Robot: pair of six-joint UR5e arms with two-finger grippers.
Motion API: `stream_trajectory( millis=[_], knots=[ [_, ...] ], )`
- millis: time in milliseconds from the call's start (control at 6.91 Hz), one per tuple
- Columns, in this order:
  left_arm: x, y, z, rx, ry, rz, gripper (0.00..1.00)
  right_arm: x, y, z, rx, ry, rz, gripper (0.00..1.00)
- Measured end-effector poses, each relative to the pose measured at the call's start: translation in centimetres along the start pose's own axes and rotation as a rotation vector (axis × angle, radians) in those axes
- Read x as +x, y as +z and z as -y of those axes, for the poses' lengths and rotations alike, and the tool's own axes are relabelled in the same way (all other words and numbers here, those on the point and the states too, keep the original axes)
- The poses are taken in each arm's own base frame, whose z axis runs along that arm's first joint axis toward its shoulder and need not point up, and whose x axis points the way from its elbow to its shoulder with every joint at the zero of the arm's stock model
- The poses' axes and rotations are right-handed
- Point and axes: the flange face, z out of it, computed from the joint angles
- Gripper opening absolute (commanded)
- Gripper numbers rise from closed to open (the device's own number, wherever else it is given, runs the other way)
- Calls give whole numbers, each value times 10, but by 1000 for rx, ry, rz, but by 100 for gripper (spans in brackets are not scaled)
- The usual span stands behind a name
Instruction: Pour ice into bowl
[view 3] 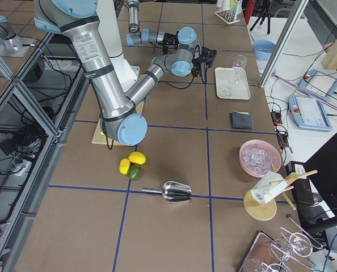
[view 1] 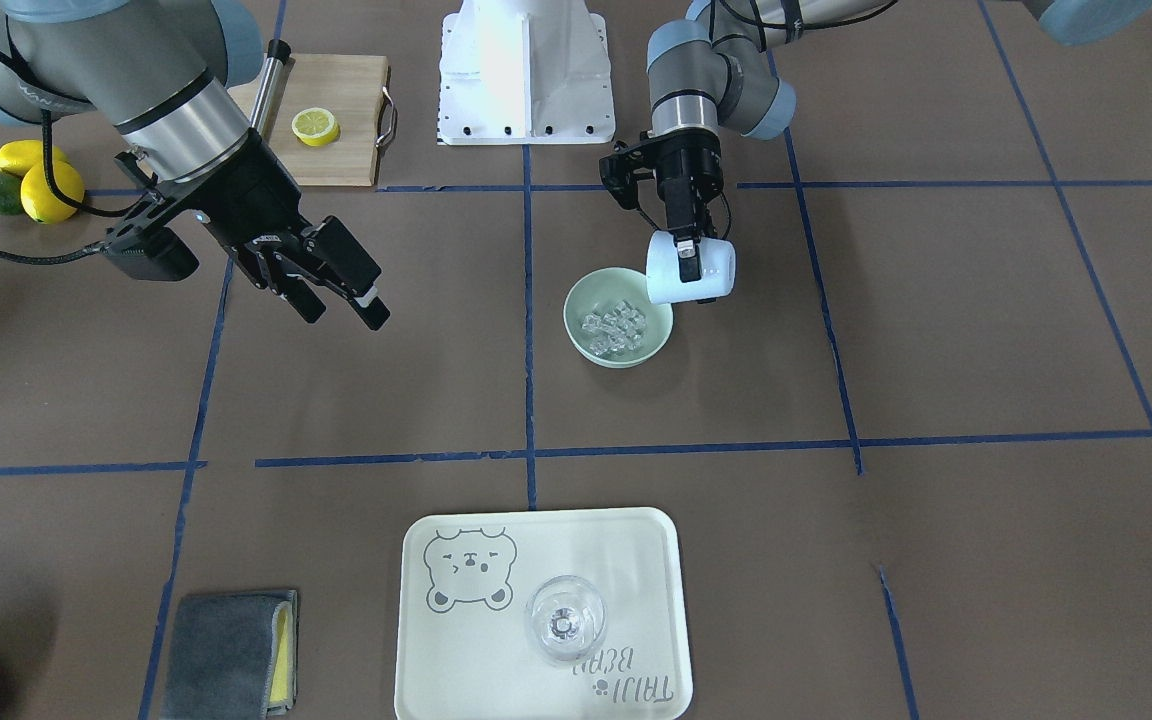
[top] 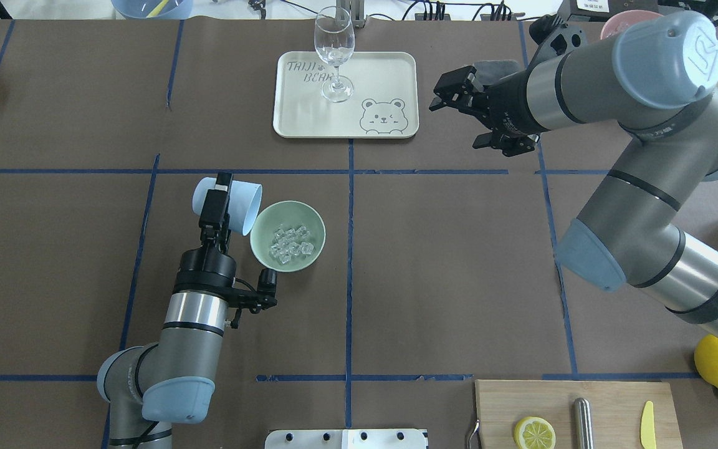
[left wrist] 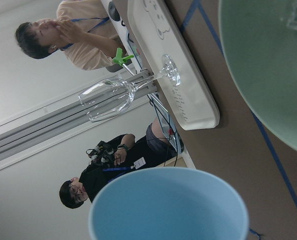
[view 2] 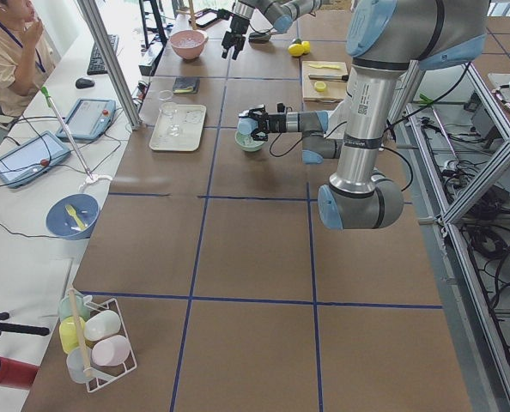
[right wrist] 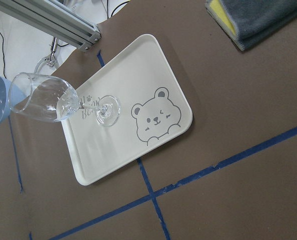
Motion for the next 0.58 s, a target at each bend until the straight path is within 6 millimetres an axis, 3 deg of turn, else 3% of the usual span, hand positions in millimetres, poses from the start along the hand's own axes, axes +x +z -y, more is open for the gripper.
stream_trajectory(
  millis=[289, 579],
  knots=[
    [-9, -1, -15, 25, -312, 27, 0, -2, -1, 0, 1, -6, 4, 100],
    [-7, 1, -26, 24, -417, 31, 0, -3, 0, -1, 0, -8, 5, 100]
  ],
)
